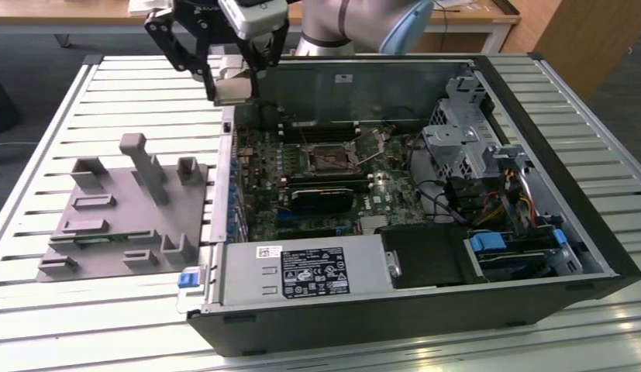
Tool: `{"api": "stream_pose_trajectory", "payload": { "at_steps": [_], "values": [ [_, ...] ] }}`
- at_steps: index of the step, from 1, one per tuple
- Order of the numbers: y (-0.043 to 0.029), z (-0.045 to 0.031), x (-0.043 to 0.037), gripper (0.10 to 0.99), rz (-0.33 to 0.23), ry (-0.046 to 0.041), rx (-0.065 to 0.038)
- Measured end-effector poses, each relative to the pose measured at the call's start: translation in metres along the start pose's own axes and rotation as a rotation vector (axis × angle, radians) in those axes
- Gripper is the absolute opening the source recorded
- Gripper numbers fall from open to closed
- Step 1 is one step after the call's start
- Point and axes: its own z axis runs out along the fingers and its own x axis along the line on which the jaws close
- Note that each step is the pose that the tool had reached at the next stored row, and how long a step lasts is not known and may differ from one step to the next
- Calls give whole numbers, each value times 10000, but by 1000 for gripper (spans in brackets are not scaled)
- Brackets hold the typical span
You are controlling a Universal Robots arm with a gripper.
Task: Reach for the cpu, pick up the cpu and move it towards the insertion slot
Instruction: 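Pick up the cpu and move it towards the insertion slot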
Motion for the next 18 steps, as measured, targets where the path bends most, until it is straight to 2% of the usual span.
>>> {"api": "stream_pose_trajectory", "payload": {
  "at_steps": [18],
  "values": [
    [155, 40, -365, 545, 53, -2, 1]
  ]
}}
